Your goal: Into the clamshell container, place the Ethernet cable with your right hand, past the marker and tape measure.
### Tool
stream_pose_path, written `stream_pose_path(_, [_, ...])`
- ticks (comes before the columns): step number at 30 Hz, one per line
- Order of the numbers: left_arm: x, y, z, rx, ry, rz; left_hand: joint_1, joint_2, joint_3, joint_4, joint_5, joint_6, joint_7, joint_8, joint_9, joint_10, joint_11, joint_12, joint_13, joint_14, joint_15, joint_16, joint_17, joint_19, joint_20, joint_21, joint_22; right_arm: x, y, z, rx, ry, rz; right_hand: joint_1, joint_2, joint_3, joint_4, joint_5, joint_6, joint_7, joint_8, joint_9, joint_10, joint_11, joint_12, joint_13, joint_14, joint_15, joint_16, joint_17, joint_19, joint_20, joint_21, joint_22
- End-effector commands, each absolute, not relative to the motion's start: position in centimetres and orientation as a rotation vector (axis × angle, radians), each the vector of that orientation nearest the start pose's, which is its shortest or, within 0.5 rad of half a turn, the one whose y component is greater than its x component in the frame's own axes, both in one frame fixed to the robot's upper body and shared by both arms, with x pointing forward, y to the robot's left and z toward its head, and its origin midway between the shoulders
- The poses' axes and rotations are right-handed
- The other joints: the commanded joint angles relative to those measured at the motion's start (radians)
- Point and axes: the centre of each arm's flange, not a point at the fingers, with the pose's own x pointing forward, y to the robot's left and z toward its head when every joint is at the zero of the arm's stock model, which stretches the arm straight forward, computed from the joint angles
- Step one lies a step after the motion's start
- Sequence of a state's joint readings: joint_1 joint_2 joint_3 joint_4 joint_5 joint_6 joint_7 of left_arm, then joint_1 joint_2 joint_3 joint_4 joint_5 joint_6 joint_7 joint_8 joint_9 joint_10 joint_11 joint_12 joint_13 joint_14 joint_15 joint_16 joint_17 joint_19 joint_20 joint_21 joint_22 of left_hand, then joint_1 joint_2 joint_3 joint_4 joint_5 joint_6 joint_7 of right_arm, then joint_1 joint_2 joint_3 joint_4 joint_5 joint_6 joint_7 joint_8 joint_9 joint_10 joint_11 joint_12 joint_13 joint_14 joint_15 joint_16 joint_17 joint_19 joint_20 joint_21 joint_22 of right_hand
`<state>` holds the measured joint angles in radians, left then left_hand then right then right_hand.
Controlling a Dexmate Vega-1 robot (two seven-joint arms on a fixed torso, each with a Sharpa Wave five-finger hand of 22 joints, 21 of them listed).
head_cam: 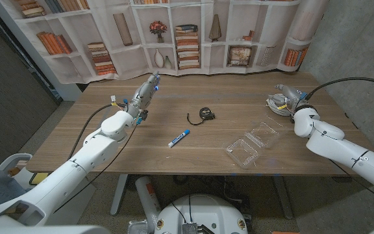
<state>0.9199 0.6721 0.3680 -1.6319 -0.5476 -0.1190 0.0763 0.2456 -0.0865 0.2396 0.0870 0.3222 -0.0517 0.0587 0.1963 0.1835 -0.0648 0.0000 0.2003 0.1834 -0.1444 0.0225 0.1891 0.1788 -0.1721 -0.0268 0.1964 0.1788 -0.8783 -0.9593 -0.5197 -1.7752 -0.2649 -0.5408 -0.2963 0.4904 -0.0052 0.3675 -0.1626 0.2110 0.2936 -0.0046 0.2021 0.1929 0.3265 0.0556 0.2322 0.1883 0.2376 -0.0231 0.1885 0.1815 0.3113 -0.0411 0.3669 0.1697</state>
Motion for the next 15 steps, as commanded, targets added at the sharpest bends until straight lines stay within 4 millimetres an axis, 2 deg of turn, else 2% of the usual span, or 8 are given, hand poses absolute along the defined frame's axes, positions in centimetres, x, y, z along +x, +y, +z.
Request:
stream_pose_path(1, [60.11, 27.23, 0.57, 0.174, -0.608, -0.221, 0.010, -0.002, -0.003, -0.002, 0.007, 0.006, 0.004, 0.003, 0.003, 0.003, 0.005, 0.005, 0.004, 0.001, -0.002, -0.001, 0.004, -0.046, 0.009, 0.005, 0.005, 60.26, -36.98, -0.24, -1.296, -0.282, -0.443, 0.009, -0.015, -0.005, -0.003, 0.008, -0.004, 0.007, -0.003, 0.004, -0.004, 0.006, -0.006, 0.003, 0.004, 0.019, -0.001, 0.002, 0.004, 0.007, -0.007, 0.005])
stream_pose_path(10, [60.01, 27.46, 0.17, 0.166, -0.607, -0.215, 0.010, -0.001, -0.005, -0.001, 0.007, 0.007, 0.003, 0.003, 0.003, 0.004, 0.002, 0.005, 0.004, 0.002, -0.002, -0.001, 0.004, -0.046, 0.011, 0.005, 0.005, 60.70, -36.87, -0.48, -1.318, -0.256, -0.442, 0.021, -0.031, -0.008, -0.002, 0.019, -0.025, -0.001, -0.009, 0.004, -0.033, 0.002, -0.017, 0.004, -0.012, 0.029, -0.005, 0.003, -0.006, 0.022, -0.023, 0.005])
stream_pose_path(15, [59.92, 27.50, 0.14, 0.172, -0.604, -0.213, 0.011, -0.001, -0.006, -0.001, 0.007, 0.006, 0.004, 0.003, 0.003, 0.003, 0.003, 0.005, 0.004, 0.002, -0.003, -0.001, 0.004, -0.046, 0.011, 0.005, 0.005, 60.89, -37.03, -0.72, -1.315, -0.229, -0.441, 0.025, -0.039, -0.010, -0.001, 0.025, -0.034, 0.016, -0.010, 0.004, -0.041, 0.016, -0.020, 0.004, -0.017, 0.034, -0.005, 0.003, -0.006, 0.022, -0.030, 0.005])
